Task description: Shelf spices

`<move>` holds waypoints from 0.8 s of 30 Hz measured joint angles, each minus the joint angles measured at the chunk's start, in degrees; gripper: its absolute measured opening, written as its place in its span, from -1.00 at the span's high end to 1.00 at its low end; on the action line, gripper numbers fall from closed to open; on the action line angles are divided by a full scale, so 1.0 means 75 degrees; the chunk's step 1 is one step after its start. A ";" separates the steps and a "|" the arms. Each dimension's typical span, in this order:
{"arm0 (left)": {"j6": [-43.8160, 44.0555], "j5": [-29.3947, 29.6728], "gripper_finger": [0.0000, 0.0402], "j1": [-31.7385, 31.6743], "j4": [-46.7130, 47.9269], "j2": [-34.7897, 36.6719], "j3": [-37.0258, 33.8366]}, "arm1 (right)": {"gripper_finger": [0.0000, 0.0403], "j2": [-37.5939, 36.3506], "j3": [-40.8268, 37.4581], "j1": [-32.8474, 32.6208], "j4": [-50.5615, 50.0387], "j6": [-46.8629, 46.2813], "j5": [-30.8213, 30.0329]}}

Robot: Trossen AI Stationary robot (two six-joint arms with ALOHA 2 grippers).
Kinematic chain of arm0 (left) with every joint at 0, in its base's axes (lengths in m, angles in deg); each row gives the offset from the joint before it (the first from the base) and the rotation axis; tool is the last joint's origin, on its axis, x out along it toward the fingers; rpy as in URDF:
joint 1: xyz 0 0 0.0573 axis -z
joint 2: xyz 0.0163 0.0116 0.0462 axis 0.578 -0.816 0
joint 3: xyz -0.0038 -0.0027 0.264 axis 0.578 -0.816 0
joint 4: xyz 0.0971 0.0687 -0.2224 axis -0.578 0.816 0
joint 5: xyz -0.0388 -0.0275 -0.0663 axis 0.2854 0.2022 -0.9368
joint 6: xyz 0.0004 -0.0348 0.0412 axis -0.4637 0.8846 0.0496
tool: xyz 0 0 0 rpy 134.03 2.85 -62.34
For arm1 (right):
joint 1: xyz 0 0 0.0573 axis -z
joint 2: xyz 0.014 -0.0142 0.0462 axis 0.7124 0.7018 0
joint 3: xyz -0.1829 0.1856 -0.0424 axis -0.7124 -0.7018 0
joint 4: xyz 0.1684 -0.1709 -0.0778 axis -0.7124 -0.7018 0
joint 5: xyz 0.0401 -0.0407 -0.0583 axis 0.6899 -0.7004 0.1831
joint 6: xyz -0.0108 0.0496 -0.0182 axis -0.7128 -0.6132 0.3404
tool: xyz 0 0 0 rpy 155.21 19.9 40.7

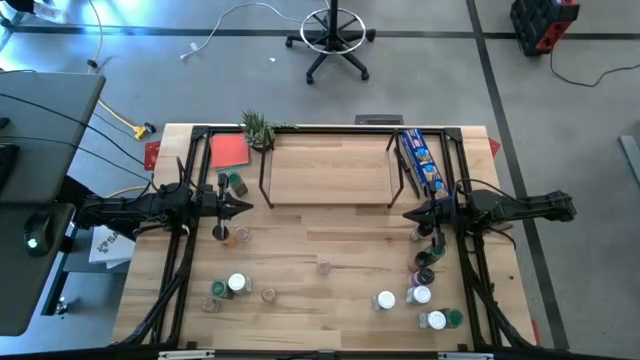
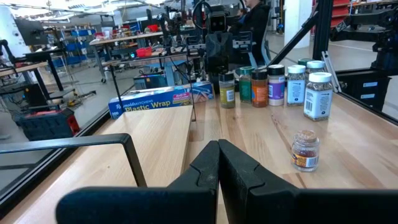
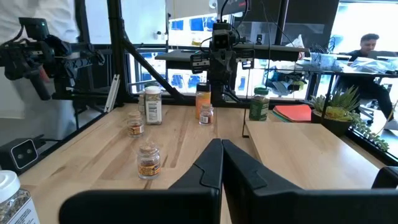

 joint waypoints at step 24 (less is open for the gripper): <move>0.5674 0.1238 1.00 0.0032 -0.1889 -0.2273 0.2492 | 1.00 0.0000 0.0000 0.0003 0.0000 -0.0002 0.0001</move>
